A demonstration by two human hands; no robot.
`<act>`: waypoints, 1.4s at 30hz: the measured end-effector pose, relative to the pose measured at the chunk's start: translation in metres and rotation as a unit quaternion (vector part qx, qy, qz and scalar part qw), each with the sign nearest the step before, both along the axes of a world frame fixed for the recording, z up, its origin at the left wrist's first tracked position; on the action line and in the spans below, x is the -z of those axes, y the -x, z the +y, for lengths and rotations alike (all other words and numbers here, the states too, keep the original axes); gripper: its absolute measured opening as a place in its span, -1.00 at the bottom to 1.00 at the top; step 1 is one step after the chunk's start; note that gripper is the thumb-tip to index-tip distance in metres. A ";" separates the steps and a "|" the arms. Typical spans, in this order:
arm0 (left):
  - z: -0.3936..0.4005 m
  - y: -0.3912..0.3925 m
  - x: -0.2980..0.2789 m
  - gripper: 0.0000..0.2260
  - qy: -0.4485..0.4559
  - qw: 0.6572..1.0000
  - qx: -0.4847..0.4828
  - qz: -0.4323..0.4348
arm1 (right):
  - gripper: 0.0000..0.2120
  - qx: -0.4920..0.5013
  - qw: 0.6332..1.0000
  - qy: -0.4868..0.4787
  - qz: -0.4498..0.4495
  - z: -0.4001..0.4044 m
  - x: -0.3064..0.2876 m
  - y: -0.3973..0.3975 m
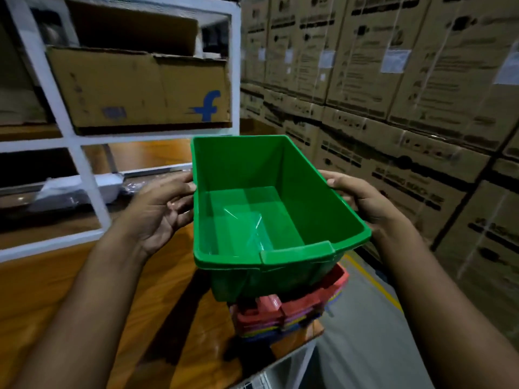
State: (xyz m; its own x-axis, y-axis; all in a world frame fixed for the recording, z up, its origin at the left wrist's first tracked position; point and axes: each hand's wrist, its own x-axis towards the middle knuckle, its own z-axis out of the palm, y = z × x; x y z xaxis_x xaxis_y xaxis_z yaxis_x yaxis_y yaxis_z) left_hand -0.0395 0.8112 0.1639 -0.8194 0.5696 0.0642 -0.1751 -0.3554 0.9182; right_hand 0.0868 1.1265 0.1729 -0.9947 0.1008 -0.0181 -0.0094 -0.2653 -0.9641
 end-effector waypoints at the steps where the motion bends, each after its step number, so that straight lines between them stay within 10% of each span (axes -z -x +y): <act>1: 0.002 -0.002 0.004 -0.64 0.008 1.000 -0.016 0.007 | -0.56 -0.010 1.000 -0.017 -0.003 0.005 0.005 0.005; 12: 0.039 -0.037 0.029 -0.67 0.026 0.972 -0.230 -0.037 | -0.59 -0.100 0.994 0.039 -0.008 0.053 0.057 0.041; 16: 0.049 -0.045 0.028 -0.76 0.034 0.969 -0.244 -0.031 | -0.40 -0.107 0.993 0.042 -0.008 0.065 0.065 0.047; 42: 0.050 -0.049 0.102 -0.78 0.226 0.933 -0.268 -0.078 | -0.74 -0.029 0.996 0.022 -0.077 0.062 0.115 0.041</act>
State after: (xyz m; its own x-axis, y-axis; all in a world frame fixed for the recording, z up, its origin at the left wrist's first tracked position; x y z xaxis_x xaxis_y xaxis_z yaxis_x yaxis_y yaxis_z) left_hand 0.0091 0.8617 0.0622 -0.9739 0.0149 -0.2266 -0.2268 -0.0131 0.9739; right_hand 0.0462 1.1886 0.0581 -0.9840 0.0391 -0.1739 0.1541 -0.3033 -0.9403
